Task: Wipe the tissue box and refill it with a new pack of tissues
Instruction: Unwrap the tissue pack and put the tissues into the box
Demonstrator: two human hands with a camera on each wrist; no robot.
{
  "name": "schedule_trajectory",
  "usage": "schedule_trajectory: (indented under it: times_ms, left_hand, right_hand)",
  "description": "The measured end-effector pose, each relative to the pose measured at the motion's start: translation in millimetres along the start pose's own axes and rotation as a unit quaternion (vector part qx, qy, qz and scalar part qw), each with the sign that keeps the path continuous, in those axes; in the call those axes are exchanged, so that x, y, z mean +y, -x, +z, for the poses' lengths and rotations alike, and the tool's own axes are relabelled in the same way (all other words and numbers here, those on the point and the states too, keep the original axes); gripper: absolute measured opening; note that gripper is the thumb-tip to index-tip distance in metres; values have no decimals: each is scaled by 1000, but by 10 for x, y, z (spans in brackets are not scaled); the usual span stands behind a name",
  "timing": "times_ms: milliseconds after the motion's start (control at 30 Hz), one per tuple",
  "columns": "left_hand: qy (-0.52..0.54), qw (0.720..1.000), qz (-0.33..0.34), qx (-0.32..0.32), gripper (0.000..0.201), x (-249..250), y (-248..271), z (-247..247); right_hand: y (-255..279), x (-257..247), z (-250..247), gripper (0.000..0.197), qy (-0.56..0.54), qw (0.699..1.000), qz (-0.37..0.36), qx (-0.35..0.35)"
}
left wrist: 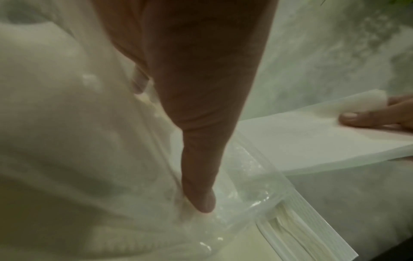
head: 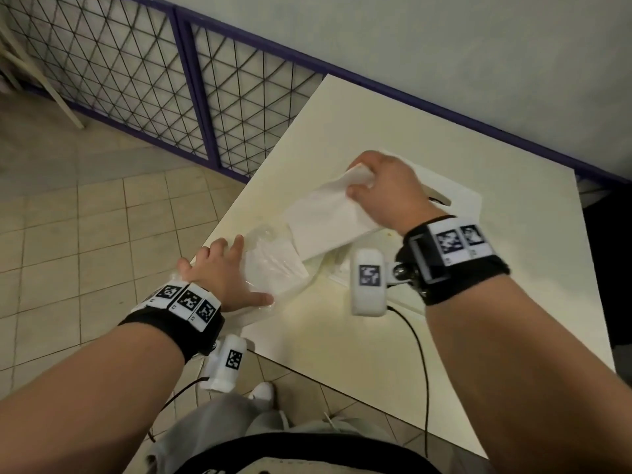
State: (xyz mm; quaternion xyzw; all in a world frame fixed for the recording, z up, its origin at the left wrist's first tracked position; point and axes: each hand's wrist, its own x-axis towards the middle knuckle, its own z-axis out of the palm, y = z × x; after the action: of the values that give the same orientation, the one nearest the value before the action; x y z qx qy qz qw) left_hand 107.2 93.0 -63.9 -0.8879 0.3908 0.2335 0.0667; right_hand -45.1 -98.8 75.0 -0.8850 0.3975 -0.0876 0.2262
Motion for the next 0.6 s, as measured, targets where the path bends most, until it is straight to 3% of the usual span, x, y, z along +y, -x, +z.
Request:
schedule_trajectory:
  times_ms: [233,300,333,367,400,500,567,600]
  left_hand:
    - [-13,1000,-26,4,141,238,-26,-153]
    - [46,999,-3,26,147,335,-31,-245]
    - [129,990,33,36,147,401,-39,-296]
    - [244,966,79,40,144,483,-40,-354]
    - [370,921,121,32,140,581,-36,-415]
    - [640,750,162,-38,132,896,-74,-531]
    - [696,695,160,-90,119,1092,-124,-578]
    - [696,692,166,-99,102,1196,-132,-587]
  right_hand:
    - [178,392,-332,26,-60,993,40,93]
    - [228,456,-354,24,-121,983,53,126]
    - [268,504,-367,22,-172,973,65,142]
    - [320,568,-376,20,-228,959,79,150]
    - [384,639,-385,18,-281,943,93,152]
    - [587,879,-361,21,-383,905,121,141]
    - [713,1035,-315,23,-406,891,144,147]
    - [775,1108,-290,23,-411,885,157,152]
